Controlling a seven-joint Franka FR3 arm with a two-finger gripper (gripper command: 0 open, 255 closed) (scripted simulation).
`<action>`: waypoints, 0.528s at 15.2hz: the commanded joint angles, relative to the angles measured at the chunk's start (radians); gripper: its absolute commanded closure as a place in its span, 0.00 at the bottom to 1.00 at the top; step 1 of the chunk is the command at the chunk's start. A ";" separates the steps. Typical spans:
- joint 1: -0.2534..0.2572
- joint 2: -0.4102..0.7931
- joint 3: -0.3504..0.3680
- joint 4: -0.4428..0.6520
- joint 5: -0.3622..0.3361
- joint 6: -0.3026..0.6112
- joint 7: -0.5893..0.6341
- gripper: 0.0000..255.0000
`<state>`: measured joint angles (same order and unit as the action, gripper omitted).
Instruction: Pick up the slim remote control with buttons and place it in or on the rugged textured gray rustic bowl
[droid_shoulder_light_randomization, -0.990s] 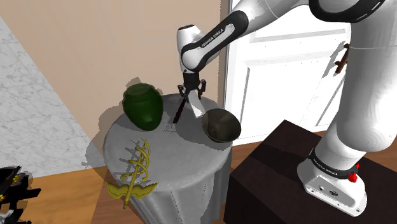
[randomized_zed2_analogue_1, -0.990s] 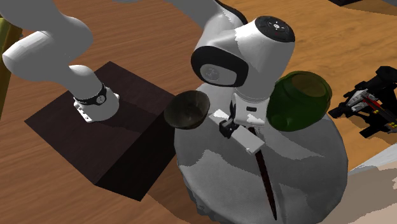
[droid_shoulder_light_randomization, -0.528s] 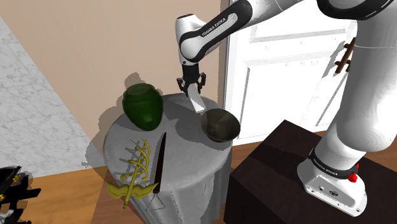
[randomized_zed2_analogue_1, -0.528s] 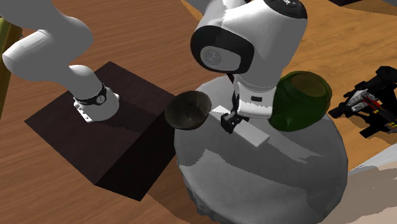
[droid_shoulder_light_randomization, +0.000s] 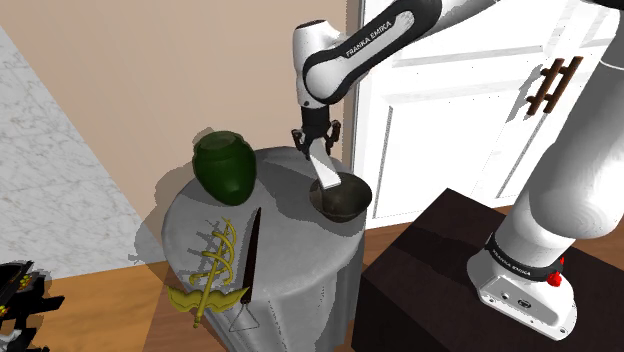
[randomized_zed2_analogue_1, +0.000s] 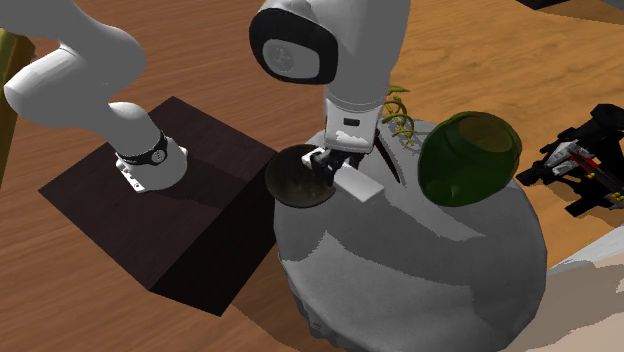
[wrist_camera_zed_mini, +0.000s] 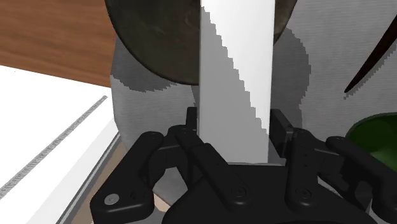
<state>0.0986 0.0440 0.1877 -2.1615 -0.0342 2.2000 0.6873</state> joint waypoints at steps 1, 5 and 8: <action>0.010 -0.078 0.011 -0.084 0.018 0.007 0.012 1.00; 0.035 -0.222 0.030 -0.238 0.058 0.021 0.028 1.00; 0.041 -0.234 0.035 -0.280 0.063 0.050 0.034 1.00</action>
<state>0.1369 -0.1860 0.2202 -2.4238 0.0267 2.2360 0.7180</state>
